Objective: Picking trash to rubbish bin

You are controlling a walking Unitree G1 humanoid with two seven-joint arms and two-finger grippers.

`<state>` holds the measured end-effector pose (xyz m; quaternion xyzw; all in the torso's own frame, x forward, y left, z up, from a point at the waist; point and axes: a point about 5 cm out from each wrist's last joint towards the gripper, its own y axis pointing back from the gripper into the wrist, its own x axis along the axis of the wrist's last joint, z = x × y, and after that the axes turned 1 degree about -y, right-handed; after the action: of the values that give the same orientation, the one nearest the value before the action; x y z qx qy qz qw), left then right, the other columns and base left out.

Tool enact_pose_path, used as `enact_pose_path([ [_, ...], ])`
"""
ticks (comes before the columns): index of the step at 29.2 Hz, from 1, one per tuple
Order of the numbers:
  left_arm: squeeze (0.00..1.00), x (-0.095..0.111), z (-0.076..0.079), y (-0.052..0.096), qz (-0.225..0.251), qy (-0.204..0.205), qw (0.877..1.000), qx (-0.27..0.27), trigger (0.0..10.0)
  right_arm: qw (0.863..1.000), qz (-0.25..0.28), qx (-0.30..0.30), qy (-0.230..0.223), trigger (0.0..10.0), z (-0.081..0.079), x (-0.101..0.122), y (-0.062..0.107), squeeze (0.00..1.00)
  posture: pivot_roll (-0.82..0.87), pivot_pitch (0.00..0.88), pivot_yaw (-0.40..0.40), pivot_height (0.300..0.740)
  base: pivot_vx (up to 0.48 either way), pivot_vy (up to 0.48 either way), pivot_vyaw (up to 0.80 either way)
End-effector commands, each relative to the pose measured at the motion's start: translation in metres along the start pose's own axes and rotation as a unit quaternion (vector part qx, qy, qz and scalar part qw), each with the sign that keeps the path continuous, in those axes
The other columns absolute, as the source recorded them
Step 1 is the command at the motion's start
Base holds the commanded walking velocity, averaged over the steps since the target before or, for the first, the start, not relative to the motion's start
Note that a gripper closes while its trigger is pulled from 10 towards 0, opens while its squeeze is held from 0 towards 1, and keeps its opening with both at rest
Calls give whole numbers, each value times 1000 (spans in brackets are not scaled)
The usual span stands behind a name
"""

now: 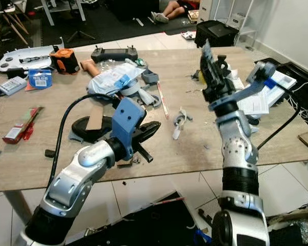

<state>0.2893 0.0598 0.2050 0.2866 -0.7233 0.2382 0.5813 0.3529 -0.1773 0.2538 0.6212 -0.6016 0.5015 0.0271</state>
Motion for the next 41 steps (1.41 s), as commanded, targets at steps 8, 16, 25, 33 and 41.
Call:
enact_pose_path([
  [8,0,-8,-31,4,-12,20,989,147,10000,967,-74,-86,230,10000,6,-15,19,0,153,52,34,740,0,0,0],
  [16,0,-10,-38,12,-18,-1,983,184,10000,953,-92,-93,274,10000,-5,-28,31,0,157,52,22,740,0,0,-800],
  [25,0,-11,-32,10,-20,10,986,168,10000,937,-107,-120,311,10000,0,-30,36,0,155,58,26,740,0,0,-800],
  [33,0,-12,-32,9,-19,12,985,172,10000,926,-123,-151,322,10000,5,-31,43,0,154,68,17,740,0,0,-800],
  [41,0,-13,-32,11,-24,12,984,175,10000,923,-131,-154,327,10000,6,-32,42,0,156,72,14,740,0,0,-800],
])
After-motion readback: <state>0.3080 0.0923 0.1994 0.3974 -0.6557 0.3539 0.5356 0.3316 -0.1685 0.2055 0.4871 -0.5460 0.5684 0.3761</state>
